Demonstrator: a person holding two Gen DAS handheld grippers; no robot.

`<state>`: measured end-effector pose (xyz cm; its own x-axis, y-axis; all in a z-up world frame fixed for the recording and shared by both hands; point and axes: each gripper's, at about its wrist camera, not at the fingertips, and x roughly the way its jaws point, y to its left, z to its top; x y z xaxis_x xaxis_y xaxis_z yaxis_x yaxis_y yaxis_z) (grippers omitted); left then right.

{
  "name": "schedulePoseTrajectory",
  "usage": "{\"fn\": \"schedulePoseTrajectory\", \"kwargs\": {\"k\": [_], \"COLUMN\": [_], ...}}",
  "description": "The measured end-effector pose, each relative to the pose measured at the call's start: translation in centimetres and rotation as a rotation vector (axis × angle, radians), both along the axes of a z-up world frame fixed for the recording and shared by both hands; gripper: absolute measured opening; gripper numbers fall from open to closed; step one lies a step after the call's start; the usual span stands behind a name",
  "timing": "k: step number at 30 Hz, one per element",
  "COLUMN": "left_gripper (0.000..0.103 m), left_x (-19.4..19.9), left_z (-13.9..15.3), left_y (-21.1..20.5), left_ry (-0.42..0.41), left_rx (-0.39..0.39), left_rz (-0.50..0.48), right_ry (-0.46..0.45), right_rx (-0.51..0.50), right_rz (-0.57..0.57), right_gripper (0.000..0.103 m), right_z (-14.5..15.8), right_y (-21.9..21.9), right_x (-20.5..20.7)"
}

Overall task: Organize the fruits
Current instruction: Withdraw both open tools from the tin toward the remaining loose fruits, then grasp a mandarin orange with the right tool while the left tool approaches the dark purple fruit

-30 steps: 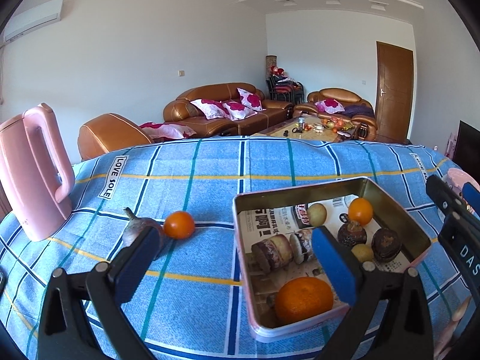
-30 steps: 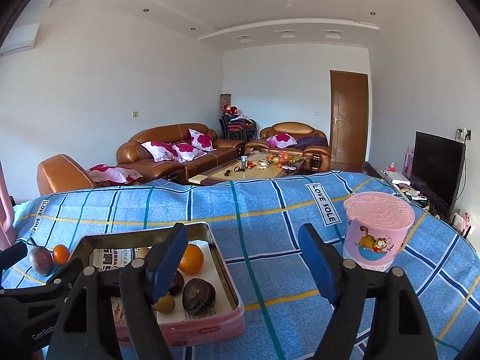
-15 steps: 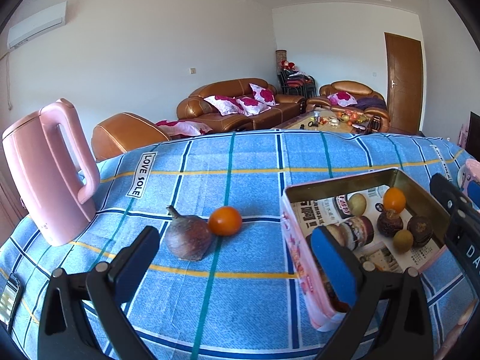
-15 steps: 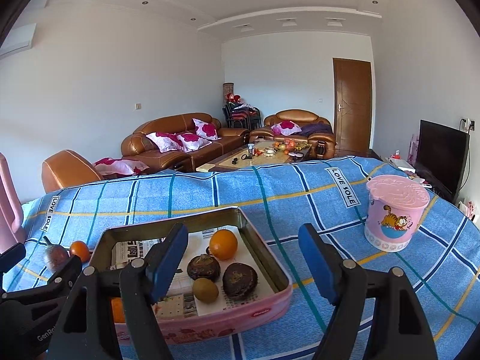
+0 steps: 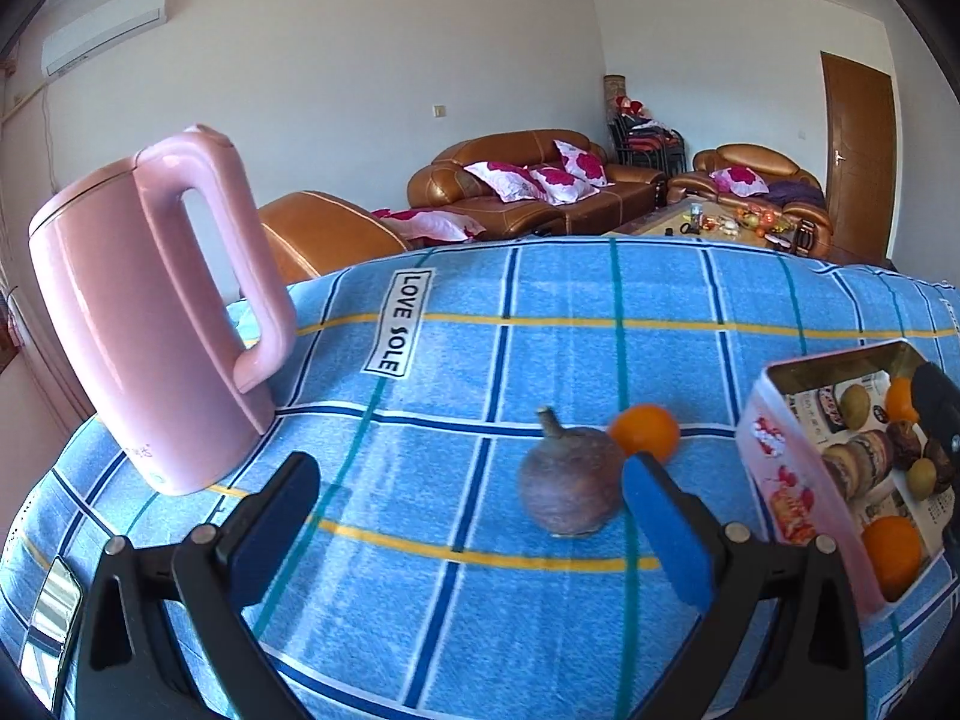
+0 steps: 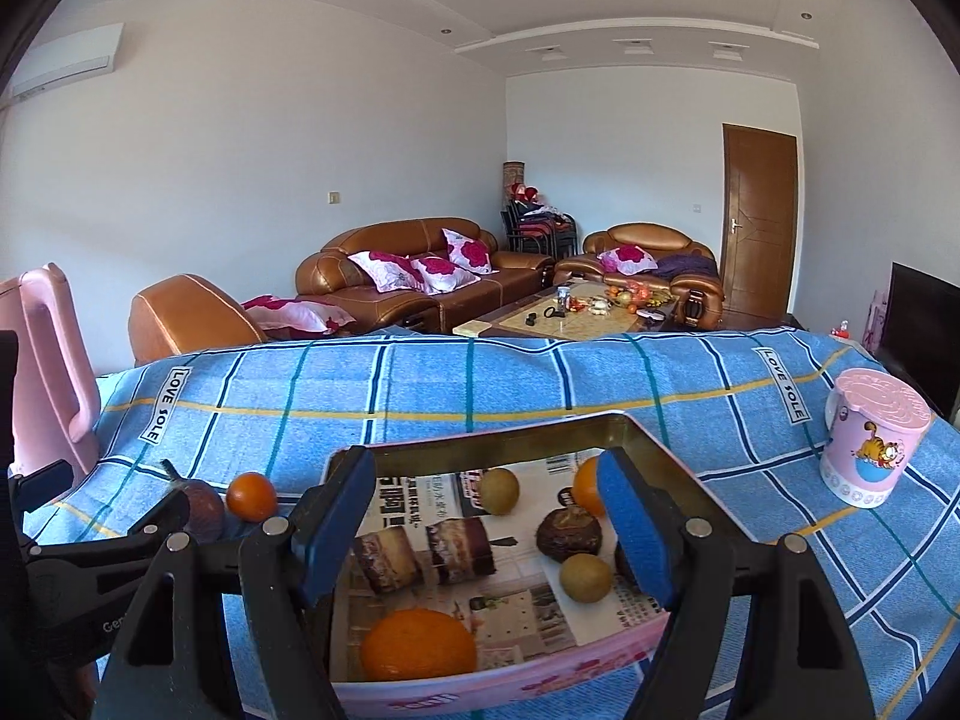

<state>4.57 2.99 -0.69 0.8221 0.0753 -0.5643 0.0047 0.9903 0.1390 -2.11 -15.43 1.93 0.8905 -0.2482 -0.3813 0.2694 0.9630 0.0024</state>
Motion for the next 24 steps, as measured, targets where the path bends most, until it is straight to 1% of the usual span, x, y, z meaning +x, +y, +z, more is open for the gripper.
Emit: {"fn": "schedulePoseTrajectory", "kwargs": {"k": [5, 9, 10, 11, 13, 14, 15, 17, 20, 24], "left_gripper": [0.103, 0.103, 0.103, 0.103, 0.103, 0.103, 0.103, 0.103, 0.103, 0.103], "left_x": [1.7, 2.7, 2.9, 3.0, 3.0, 3.0, 3.0, 2.9, 2.9, 2.8], "left_z": [-0.5, -1.0, -1.1, -1.2, -1.3, -1.4, -1.4, -1.4, -1.3, -1.2], "left_y": [3.1, 5.5, 5.9, 6.2, 6.5, 6.6, 6.6, 6.6, 6.6, 6.5], "left_ry": [0.041, 0.093, 0.102, 0.108, 0.115, 0.116, 0.116, 0.114, 0.115, 0.11], "left_rx": [-0.003, -0.062, -0.066, -0.065, -0.059, -0.055, -0.047, -0.038, -0.02, 0.009], "left_rz": [0.07, 0.131, 0.149, 0.163, 0.179, 0.183, 0.185, 0.182, 0.177, 0.183], "right_ry": [0.02, 0.068, 0.08, 0.088, 0.117, 0.144, 0.179, 0.243, 0.289, 0.37], "right_rx": [-0.011, -0.041, -0.046, -0.048, -0.067, -0.083, -0.094, -0.103, -0.113, -0.073], "right_rz": [0.07, 0.129, 0.146, 0.169, 0.215, 0.233, 0.257, 0.305, 0.328, 0.37], "right_gripper": [0.077, 0.077, 0.077, 0.075, 0.063, 0.049, 0.038, 0.035, 0.035, 0.035], "right_z": [-0.1, -0.5, -0.6, -0.8, -1.1, -1.3, -1.7, -2.4, -3.0, -4.1], "right_y": [2.4, 4.5, 5.0, 5.5, 6.5, 7.0, 7.6, 8.5, 9.2, 9.2], "right_x": [1.4, 3.1, 3.6, 3.9, 4.8, 5.5, 6.3, 7.6, 8.8, 10.3]}}
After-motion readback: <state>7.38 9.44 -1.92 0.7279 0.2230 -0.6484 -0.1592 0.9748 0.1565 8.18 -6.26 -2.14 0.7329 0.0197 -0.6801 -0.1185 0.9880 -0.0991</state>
